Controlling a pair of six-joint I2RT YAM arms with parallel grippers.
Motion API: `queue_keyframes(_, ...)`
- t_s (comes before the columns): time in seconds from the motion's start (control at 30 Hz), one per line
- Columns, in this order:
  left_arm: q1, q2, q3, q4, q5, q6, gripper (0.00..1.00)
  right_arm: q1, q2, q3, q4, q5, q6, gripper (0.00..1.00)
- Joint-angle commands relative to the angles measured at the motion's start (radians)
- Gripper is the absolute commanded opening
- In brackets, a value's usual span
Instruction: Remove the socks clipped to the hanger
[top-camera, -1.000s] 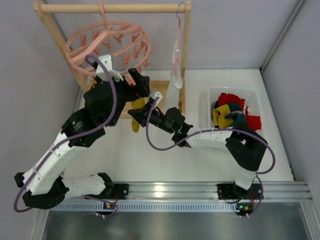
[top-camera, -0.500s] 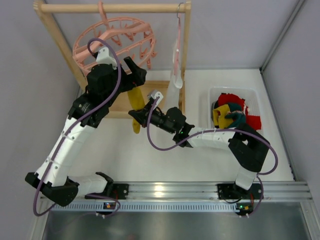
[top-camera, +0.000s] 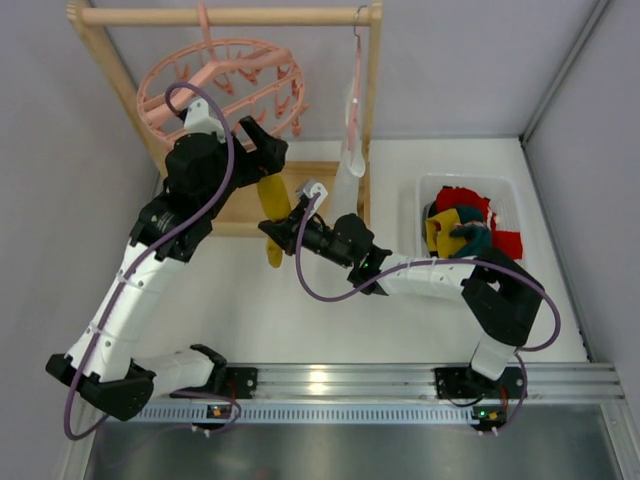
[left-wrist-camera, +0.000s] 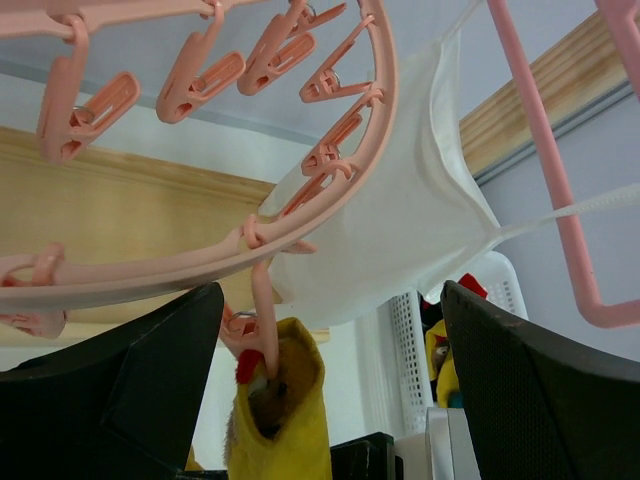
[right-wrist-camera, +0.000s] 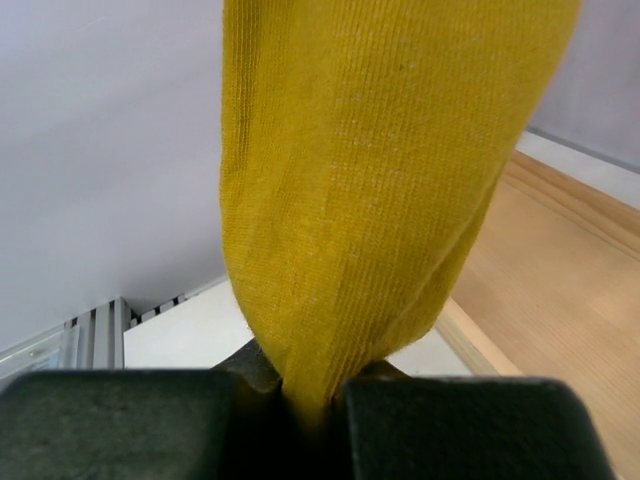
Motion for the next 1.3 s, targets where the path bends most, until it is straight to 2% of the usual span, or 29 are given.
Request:
queue_keyframes(0.0, 0.006, -0.048, -0.001, 0.041, -0.001, 0.015, 0.93, 0.01, -0.042, 0.007, 0.005, -0.011, -0.008, 0.0)
queue_keyframes(0.4, 0.004, -0.022, -0.049, 0.046, -0.062, -0.008, 0.92, 0.006, -0.064, 0.0, 0.003, -0.024, -0.01, 0.0)
queue_keyframes(0.57, 0.007, -0.033, -0.087, 0.096, -0.067, -0.017, 0.85, 0.006, -0.071, -0.006, 0.005, -0.033, -0.011, 0.0)
queue_keyframes(0.97, 0.041, -0.019, -0.138, 0.185, -0.057, -0.021, 0.8, 0.006, -0.08, -0.022, 0.019, -0.051, -0.01, 0.0)
queue_keyframes(1.2, 0.062, 0.0, -0.138, 0.217, -0.04, -0.023, 0.61, 0.007, -0.079, -0.04, 0.037, -0.053, -0.008, 0.0)
queue_keyframes(1.27, 0.065, 0.001, -0.144, 0.224, -0.037, -0.024, 0.61, 0.007, -0.08, -0.042, 0.037, -0.054, -0.008, 0.0)
